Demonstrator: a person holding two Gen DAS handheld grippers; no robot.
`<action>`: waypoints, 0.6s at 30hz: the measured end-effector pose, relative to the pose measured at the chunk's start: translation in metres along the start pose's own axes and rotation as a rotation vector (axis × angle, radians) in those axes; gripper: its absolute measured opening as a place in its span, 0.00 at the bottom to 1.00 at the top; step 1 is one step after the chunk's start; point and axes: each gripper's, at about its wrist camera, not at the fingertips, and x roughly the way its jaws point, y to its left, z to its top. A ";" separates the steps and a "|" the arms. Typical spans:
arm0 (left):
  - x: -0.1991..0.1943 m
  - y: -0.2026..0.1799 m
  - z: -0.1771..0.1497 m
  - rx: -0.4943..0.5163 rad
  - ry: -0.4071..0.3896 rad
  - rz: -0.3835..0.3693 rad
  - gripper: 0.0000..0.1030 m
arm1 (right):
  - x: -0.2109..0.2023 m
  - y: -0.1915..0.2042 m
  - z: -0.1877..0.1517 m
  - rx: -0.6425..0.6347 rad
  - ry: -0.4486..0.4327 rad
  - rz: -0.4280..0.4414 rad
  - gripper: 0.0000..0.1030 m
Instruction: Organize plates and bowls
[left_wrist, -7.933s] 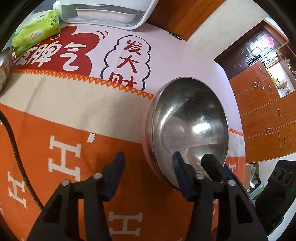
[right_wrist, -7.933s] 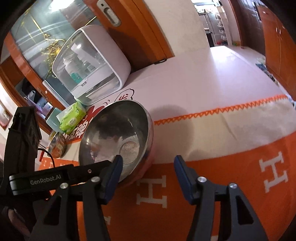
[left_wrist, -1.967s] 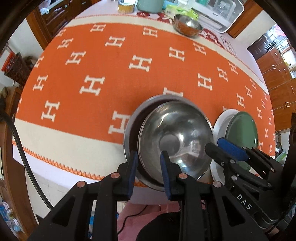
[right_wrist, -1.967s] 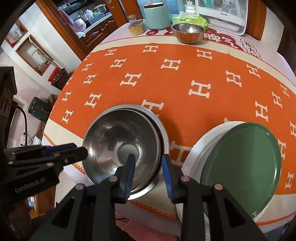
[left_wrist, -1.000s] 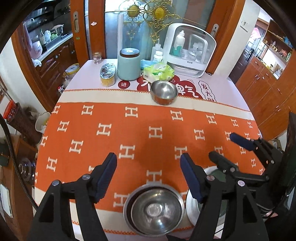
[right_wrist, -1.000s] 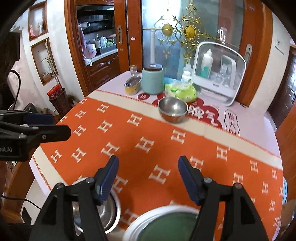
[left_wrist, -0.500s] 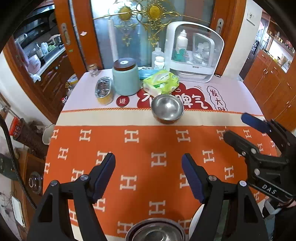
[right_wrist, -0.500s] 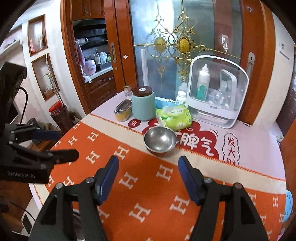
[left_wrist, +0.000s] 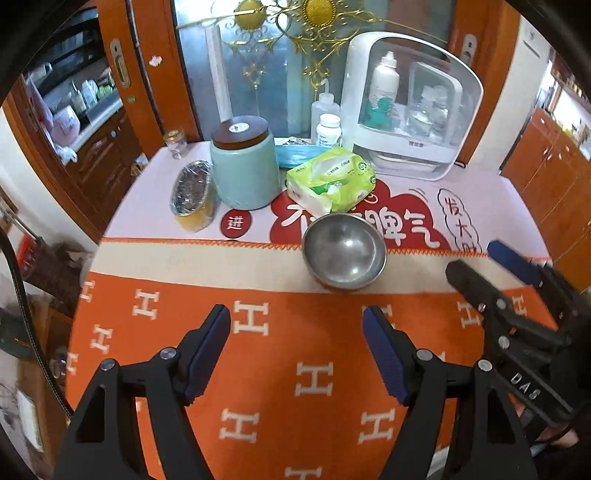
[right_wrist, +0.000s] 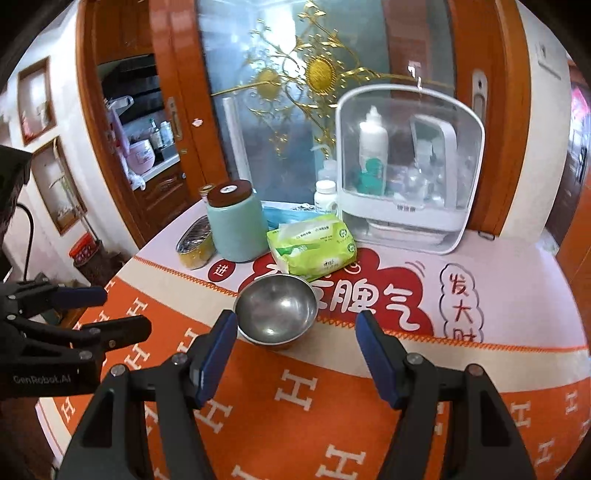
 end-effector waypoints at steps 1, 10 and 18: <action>0.007 0.001 0.001 -0.013 -0.004 -0.006 0.71 | 0.005 -0.002 -0.001 0.012 -0.001 0.004 0.65; 0.061 0.014 0.005 -0.126 -0.083 -0.092 0.71 | 0.051 -0.014 -0.016 0.089 0.001 0.065 0.65; 0.105 0.018 0.004 -0.211 -0.059 -0.140 0.71 | 0.088 -0.020 -0.030 0.142 0.032 0.101 0.65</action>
